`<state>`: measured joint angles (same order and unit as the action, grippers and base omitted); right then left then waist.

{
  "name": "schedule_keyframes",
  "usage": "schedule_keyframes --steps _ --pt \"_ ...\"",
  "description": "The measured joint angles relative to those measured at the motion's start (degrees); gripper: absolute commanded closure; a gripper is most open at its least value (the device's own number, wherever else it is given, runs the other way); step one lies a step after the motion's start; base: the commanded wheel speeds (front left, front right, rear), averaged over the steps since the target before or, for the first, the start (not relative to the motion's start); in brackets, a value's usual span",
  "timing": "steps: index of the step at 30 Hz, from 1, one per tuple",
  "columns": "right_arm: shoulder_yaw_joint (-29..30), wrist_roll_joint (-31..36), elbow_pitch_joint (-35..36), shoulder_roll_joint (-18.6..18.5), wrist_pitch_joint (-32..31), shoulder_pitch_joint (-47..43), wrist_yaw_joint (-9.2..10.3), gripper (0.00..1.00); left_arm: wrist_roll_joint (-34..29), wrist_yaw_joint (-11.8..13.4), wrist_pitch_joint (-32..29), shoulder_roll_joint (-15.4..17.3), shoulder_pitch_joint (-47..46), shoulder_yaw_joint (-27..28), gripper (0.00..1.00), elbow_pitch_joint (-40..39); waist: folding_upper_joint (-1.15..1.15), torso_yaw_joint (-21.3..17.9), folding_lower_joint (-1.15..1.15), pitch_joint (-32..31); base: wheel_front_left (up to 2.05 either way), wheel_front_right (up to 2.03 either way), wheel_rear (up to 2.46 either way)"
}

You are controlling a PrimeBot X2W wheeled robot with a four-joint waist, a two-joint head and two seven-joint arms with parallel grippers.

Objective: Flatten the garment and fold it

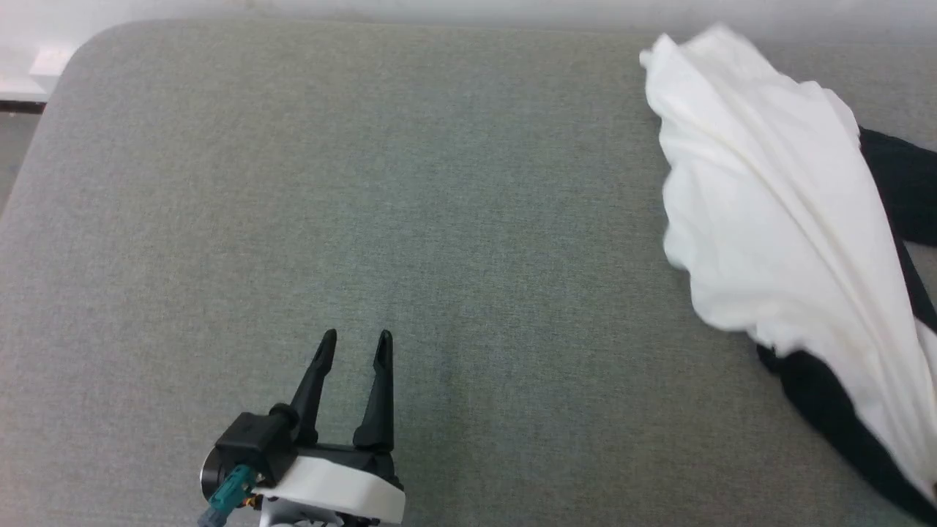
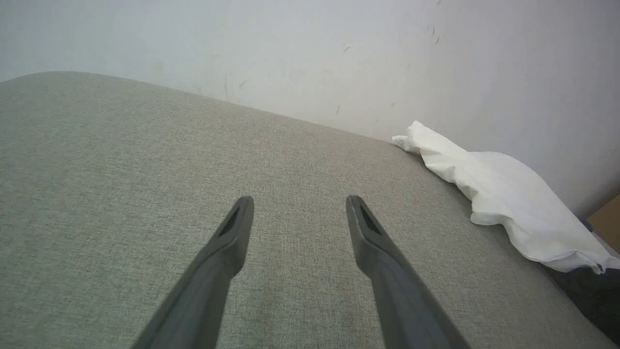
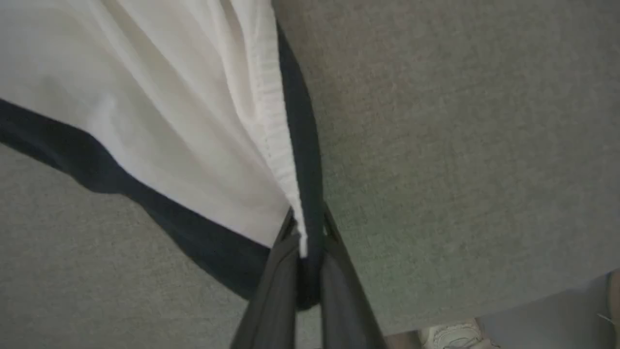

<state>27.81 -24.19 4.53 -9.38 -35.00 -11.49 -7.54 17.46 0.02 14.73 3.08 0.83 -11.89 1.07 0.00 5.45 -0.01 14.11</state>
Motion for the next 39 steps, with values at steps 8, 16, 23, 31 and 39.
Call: schedule_keyframes --steps 8,16,23,31,39 --pt "-3.1 4.6 -1.1 1.8 8.1 2.8 0.0 0.0 -0.4 -0.5 0.0 0.4 0.2 0.0 0.0 0.5 0.0 -2.0 0.01 -1.6 0.0 0.0 0.0" --pt "-7.4 9.1 6.3 -0.9 22.8 9.4 0.0 0.0 -0.4 -0.5 0.0 0.8 0.3 -0.3 0.0 0.8 0.0 -2.9 0.01 -4.2 0.0 0.0 0.0" --pt "-12.9 18.1 10.7 2.3 39.2 7.7 0.0 0.0 -0.4 -0.5 0.0 0.7 2.2 -0.2 0.0 -1.7 0.0 -2.8 0.01 -5.9 0.0 0.0 0.0" --pt "-13.4 20.1 9.0 6.3 45.8 1.9 -0.01 0.0 -2.1 -0.2 0.0 0.8 4.5 0.3 0.0 -3.9 0.0 -3.0 0.01 -6.7 0.0 0.0 0.0" --pt "-9.7 19.1 10.3 6.4 46.9 4.0 -0.01 0.0 -4.5 -4.2 -10.7 1.4 -10.9 -6.2 0.0 -3.8 0.0 -3.4 0.02 -5.0 0.0 0.0 0.0"
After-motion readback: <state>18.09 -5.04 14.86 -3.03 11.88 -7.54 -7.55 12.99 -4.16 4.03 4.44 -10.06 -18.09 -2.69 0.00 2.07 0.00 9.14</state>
